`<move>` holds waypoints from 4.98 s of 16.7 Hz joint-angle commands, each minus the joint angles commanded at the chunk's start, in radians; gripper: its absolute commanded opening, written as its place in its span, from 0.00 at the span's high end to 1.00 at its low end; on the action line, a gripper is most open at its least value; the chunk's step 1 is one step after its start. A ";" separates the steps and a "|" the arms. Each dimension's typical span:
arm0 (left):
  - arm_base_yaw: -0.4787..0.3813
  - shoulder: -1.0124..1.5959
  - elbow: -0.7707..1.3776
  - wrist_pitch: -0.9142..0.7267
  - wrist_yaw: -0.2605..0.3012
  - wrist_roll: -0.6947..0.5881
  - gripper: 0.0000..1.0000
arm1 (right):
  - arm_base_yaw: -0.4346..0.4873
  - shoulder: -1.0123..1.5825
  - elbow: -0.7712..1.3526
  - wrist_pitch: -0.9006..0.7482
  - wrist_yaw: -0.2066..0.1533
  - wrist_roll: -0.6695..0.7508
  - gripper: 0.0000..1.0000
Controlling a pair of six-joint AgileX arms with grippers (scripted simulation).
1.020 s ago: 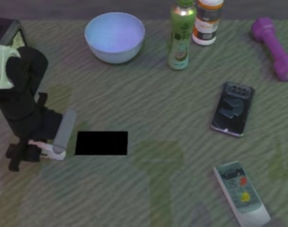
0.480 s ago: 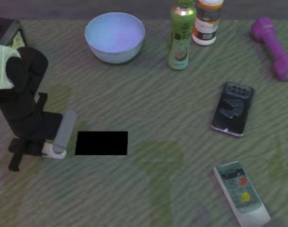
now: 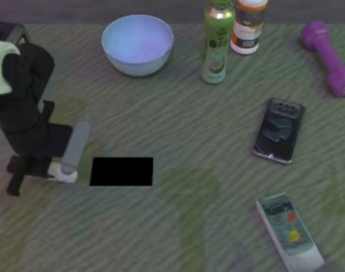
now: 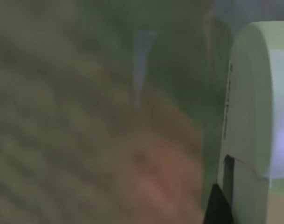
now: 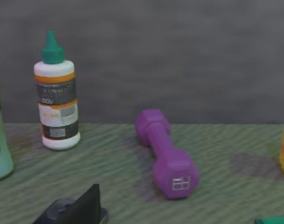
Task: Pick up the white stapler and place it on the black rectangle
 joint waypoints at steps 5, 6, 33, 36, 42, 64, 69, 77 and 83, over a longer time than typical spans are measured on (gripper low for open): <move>0.006 -0.084 0.133 -0.244 -0.001 0.002 1.00 | 0.000 0.000 0.000 0.000 0.000 0.000 0.00; 0.007 -0.099 0.153 -0.276 -0.001 0.000 1.00 | 0.000 0.000 0.000 0.000 0.000 0.000 0.00; -0.182 0.116 0.457 -0.586 -0.107 -1.988 1.00 | 0.000 0.000 0.000 0.000 0.000 0.000 0.00; -0.222 0.155 0.496 -0.603 -0.097 -2.444 1.00 | 0.000 0.000 0.000 0.000 0.000 0.000 0.00; -0.286 0.188 0.563 -0.565 -0.051 -3.181 1.00 | 0.000 0.000 0.000 0.000 0.000 0.000 0.00; -0.311 0.216 0.403 -0.195 0.000 -3.625 1.00 | 0.000 0.000 0.000 0.000 0.000 0.000 0.00; -0.310 0.242 0.323 -0.105 0.001 -3.622 1.00 | 0.000 0.000 0.000 0.000 0.000 0.000 0.00; -0.310 0.242 0.323 -0.105 0.001 -3.622 0.55 | 0.000 0.000 0.000 0.000 0.000 0.000 0.00; -0.310 0.242 0.323 -0.105 0.001 -3.622 0.10 | 0.000 0.000 0.000 0.000 0.000 0.000 0.00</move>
